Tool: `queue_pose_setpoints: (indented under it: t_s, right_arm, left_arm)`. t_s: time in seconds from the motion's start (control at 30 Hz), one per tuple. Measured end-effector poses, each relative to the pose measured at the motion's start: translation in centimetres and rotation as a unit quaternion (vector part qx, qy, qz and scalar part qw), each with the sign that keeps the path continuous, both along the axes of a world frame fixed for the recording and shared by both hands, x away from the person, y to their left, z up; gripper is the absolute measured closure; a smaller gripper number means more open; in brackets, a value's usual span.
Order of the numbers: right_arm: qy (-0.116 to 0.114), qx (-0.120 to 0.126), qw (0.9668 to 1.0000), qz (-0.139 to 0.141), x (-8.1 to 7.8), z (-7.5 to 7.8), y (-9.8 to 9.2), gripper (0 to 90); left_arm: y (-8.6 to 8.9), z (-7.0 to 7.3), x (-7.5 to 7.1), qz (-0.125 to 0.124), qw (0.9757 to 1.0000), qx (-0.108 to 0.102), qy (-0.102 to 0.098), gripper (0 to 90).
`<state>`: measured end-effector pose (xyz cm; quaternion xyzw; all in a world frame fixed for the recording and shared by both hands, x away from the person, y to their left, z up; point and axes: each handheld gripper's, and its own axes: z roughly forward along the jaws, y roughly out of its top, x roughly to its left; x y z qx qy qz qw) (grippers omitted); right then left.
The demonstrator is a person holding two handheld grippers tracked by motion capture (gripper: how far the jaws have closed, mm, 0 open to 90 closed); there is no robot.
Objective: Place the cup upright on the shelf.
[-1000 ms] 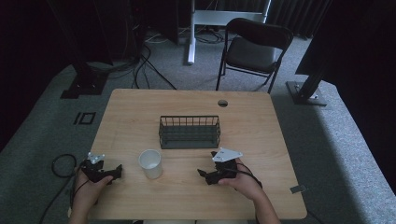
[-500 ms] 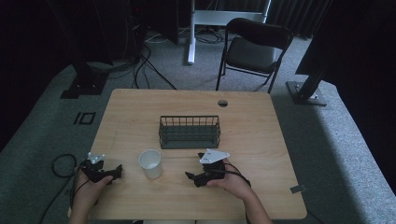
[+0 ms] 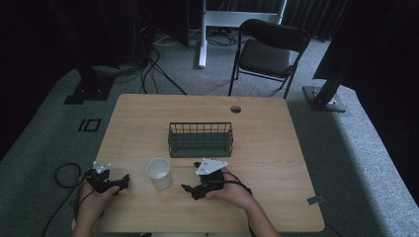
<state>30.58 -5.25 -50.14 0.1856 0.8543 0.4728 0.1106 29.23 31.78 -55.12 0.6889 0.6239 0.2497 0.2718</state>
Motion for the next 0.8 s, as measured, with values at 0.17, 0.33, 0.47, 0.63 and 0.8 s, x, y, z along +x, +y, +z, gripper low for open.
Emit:
queue_pose_setpoints:
  t_s: [0.17, 0.33, 0.47, 0.63, 0.8]
  right_arm:
    - [0.003, -0.001, 0.9999, 0.014, -0.1, -0.2, 1.4, 12.7]
    - [0.005, 0.0, 0.9998, 0.019, 0.0, -0.4, 2.4, 12.7]
    - [0.01, 0.002, 0.9997, 0.021, 0.2, -0.4, 3.1, 12.7]
    - [0.01, 0.005, 0.9997, 0.024, 0.3, -0.3, 3.9, 12.7]
    - [0.006, 0.008, 0.9996, 0.027, 0.4, -0.2, 4.6, 12.7]
  left_arm:
    - [0.0, 0.0, 0.0, 0.0, 1.0, 0.0, 0.0, 0.3]
    - [0.0, 0.0, 0.0, 0.0, 1.0, 0.0, 0.0, 0.3]
    - [0.0, 0.0, 0.0, 0.0, 1.0, 0.0, 0.0, 0.3]
    - [0.0, 0.0, 0.0, 0.0, 1.0, 0.0, 0.0, 0.3]
    - [0.0, 0.0, 0.0, 0.0, 1.0, 0.0, 0.0, 0.3]
